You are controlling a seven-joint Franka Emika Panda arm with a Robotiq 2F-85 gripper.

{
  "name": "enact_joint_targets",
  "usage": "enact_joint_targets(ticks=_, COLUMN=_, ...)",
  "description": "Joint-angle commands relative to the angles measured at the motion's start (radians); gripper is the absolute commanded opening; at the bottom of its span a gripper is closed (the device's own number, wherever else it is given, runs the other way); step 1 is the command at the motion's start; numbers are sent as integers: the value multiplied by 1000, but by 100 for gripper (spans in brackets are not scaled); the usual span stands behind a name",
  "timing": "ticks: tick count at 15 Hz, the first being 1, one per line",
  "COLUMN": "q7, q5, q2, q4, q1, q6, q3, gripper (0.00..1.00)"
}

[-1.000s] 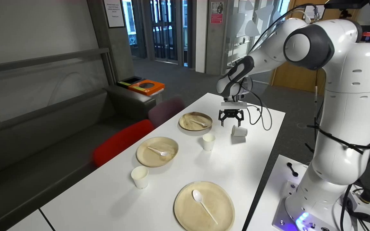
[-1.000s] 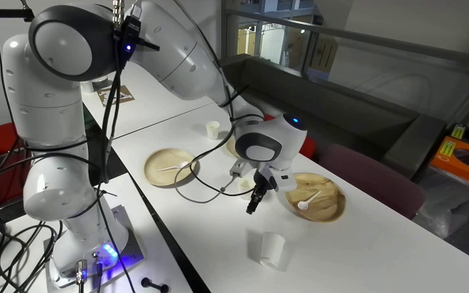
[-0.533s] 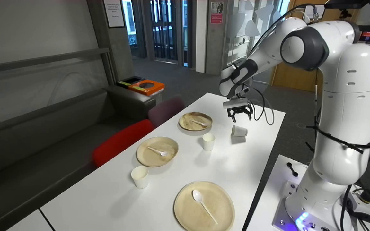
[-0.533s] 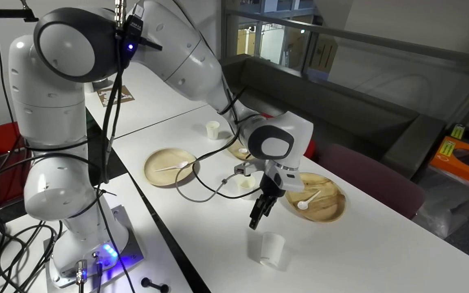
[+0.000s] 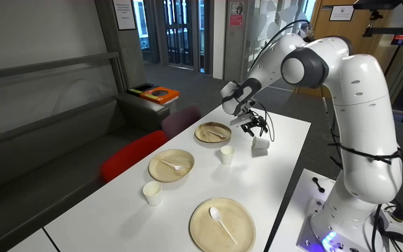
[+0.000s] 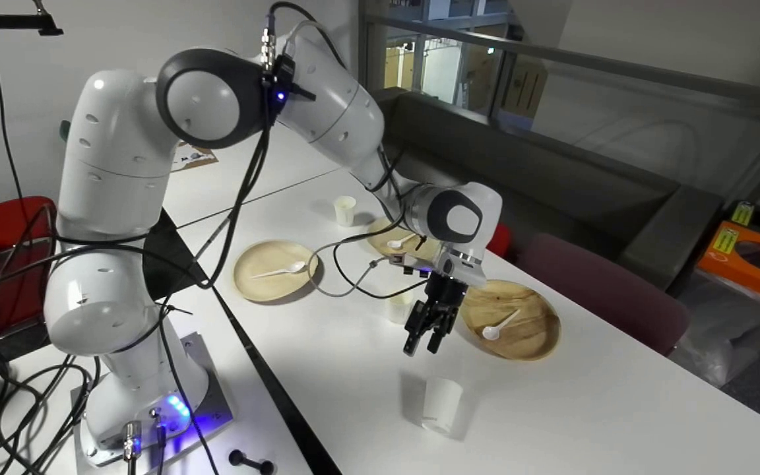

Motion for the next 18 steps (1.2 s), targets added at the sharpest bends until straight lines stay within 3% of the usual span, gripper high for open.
enact_joint_targets(ticks=1, q7=42, q5=-45, q2=123, q4=134, q1=12, q6=-115, q3=8, gripper=100)
enact_joint_targets(ticks=14, q7=19, q5=-93, q2=306, q4=248, q1=-42, q6=-104, q3=-39, gripper=100)
enact_joint_targets(ticks=15, q7=23, q5=-96, q2=306, q4=245, q1=-39, q6=-100, q3=-40, gripper=75)
enact_joint_targets(ticks=16, q7=18, q5=-95, q2=305, q4=245, q1=-37, q6=-101, q3=-38, gripper=74)
enact_joint_targets(ticks=18, q7=14, q5=-91, q2=280, q4=220, q1=-35, q6=-82, q3=-33, gripper=58)
